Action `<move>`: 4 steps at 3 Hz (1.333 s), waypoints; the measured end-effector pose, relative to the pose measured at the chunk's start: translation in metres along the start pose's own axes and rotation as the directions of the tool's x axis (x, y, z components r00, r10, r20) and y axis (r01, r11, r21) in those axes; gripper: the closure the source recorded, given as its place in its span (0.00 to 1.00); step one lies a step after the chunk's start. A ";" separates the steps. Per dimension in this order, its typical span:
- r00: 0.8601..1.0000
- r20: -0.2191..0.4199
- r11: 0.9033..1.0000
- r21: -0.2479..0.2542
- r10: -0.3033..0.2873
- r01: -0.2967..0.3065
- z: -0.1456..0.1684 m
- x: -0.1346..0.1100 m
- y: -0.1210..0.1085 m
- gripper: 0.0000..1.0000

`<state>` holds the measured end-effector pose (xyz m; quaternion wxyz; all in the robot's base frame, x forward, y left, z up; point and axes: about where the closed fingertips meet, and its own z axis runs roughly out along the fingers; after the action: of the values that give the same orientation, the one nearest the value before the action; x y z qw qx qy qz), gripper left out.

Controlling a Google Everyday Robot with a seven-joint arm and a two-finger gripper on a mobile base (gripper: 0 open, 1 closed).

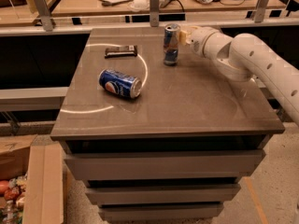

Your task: Knock redbull can over

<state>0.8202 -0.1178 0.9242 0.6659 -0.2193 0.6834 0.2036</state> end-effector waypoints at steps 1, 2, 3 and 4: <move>1.000 0.001 0.996 -0.084 0.025 -0.025 0.003 -0.003 0.031 1.00; 0.998 0.007 0.983 -0.175 0.066 -0.064 0.003 -0.015 0.068 1.00; 0.993 -0.018 0.958 -0.262 0.116 -0.117 -0.007 -0.019 0.107 1.00; 0.985 -0.058 0.917 -0.360 0.160 -0.170 -0.020 -0.020 0.140 1.00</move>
Offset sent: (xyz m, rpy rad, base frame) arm -0.0633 0.0892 0.0293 0.1128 0.0535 0.2776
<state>0.7242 -0.0141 0.9426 0.5846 -0.2833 0.6590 0.3790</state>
